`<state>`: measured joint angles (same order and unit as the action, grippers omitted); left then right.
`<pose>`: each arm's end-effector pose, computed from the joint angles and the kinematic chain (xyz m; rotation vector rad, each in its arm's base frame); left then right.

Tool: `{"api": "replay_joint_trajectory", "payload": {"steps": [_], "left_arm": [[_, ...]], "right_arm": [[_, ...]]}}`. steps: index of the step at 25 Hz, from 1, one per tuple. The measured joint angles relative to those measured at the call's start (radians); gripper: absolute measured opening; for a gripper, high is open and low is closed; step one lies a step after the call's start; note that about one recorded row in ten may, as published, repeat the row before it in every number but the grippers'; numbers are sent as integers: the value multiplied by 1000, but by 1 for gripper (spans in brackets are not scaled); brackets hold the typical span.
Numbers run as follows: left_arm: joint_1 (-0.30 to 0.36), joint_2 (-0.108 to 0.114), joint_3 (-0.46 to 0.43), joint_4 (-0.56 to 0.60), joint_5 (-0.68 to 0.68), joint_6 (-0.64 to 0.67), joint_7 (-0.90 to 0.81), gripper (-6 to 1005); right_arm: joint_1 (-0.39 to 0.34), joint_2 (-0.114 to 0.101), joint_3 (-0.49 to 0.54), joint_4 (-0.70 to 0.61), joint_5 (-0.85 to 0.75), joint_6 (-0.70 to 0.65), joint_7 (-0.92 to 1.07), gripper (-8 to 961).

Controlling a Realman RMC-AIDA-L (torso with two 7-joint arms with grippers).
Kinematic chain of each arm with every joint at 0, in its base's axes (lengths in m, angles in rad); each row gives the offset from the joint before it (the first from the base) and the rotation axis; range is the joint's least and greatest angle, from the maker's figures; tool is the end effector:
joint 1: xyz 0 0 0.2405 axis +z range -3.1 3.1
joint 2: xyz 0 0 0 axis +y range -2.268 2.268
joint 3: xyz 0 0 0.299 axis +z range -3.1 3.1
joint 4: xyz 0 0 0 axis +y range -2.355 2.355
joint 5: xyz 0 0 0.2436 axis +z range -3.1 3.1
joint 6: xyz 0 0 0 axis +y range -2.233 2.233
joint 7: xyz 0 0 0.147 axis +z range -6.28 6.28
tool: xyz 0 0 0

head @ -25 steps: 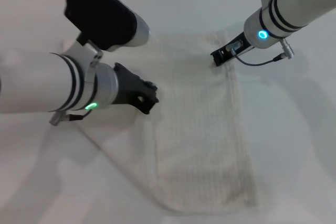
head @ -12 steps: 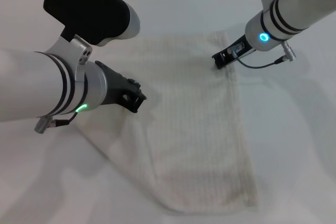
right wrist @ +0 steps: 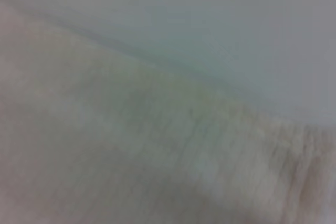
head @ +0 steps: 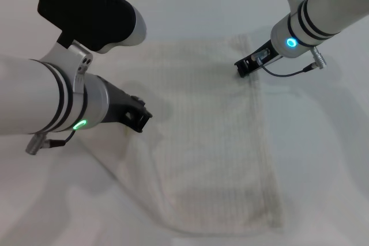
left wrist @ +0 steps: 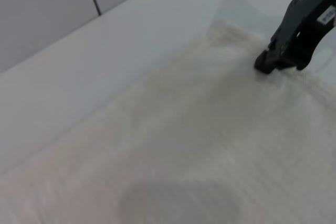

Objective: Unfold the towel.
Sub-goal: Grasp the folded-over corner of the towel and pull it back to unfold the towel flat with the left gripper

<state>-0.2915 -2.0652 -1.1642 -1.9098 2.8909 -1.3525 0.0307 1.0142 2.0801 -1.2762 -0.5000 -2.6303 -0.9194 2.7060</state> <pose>-0.1388 0.3204 -0.0554 -2.3532 -0.7383 0.3017 0.2153 0.5043 -0.1015 -2.3132 1.1468 -0.3408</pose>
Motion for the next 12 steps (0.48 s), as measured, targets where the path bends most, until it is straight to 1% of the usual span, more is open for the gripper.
{"api": "replay_joint_trajectory", "payload": {"steps": [12], "left_arm": [[0, 2, -25, -9, 1, -97, -30, 39]], "right_arm": [[0, 0, 0, 0, -2, 0, 0, 9]]}}
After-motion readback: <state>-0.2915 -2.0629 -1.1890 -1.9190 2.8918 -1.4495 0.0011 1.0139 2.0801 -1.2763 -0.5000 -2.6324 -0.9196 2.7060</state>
